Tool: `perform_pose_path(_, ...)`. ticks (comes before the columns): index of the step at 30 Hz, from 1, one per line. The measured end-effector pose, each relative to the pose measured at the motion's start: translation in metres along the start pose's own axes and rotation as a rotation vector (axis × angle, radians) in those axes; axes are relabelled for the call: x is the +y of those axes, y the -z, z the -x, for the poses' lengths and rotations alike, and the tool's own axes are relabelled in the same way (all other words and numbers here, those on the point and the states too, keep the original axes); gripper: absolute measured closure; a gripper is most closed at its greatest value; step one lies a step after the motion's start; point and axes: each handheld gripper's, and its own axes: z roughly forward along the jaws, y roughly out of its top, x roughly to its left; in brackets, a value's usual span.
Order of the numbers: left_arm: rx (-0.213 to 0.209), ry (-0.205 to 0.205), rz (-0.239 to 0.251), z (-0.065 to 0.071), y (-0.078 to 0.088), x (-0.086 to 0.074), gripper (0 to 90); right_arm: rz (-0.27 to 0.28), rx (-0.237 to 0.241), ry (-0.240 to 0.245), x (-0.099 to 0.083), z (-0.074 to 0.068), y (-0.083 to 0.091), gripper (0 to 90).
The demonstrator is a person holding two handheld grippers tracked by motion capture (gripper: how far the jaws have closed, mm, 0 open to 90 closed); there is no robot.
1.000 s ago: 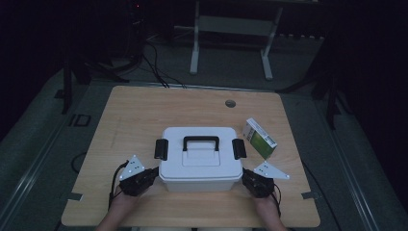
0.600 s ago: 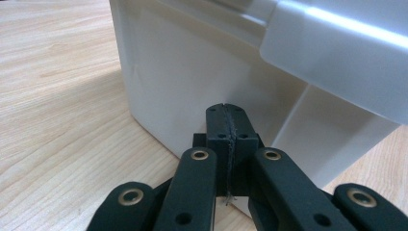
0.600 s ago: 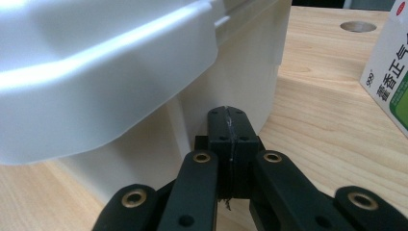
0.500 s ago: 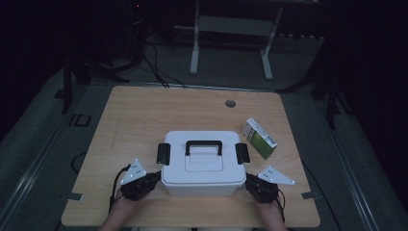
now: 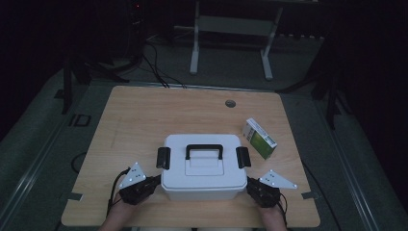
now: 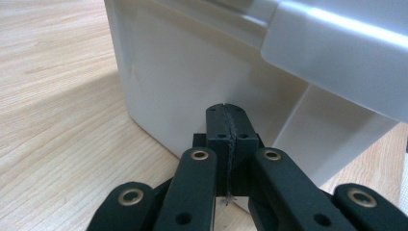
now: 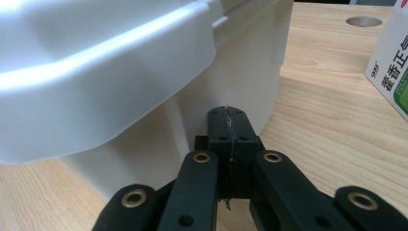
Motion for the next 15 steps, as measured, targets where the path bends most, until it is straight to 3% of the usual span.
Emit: perform_pose_path(15,0.006,0.029,0.002,-0.0073,-0.0010,-0.0002,89.9,-0.004,0.005,-0.005,0.0031,-0.0004,-0.0055,90.0)
